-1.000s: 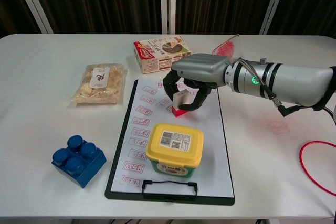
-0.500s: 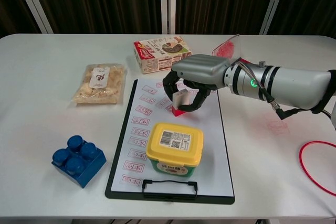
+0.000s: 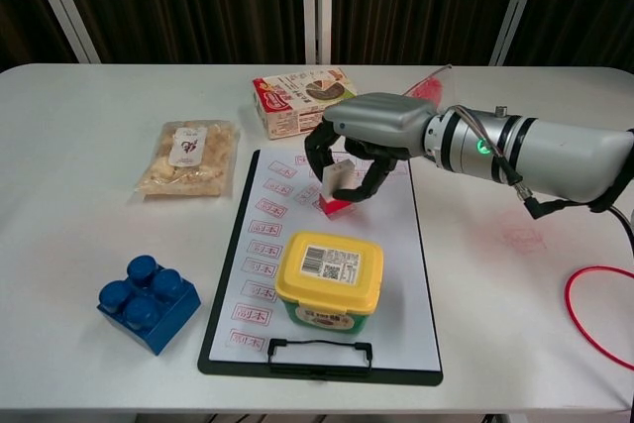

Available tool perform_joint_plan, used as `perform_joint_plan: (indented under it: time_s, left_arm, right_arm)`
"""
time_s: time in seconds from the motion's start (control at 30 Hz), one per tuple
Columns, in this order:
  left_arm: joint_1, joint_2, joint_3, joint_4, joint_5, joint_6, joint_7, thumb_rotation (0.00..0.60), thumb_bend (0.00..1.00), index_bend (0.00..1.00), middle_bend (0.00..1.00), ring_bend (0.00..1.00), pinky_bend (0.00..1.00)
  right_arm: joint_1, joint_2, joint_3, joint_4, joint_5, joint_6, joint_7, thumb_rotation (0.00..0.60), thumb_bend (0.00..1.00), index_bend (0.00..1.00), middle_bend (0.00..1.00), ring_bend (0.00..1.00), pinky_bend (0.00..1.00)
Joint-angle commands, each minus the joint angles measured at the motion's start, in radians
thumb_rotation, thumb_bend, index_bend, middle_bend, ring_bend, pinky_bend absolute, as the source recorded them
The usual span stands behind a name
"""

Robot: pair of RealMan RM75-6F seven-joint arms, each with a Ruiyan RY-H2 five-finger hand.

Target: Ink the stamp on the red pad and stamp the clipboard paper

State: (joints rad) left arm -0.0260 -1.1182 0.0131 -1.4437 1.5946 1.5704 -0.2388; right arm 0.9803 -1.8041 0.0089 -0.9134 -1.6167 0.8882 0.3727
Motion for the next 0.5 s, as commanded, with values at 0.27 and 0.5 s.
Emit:
perform_joint_plan:
  time_s: [0.27,0.5]
  left_arm:
    - [0.0,0.012,0.0,-0.038,0.02,0.018,0.033,0.6,0.0,0.07,0.09,0.07,0.16]
    - [0.005,0.012,0.007,-0.053,0.031,0.027,0.052,0.6,0.0,0.07,0.09,0.07,0.16]
  right_arm:
    - [-0.088,0.228,0.018,-0.289,-0.008,0.171,-0.02,0.6,0.4,1.0,0.9,0.88,1.0]
    - [-0.208,0.343,-0.075,-0.345,-0.015,0.231,-0.057,0.6,0.4,1.0,0.91,0.88,1.0]
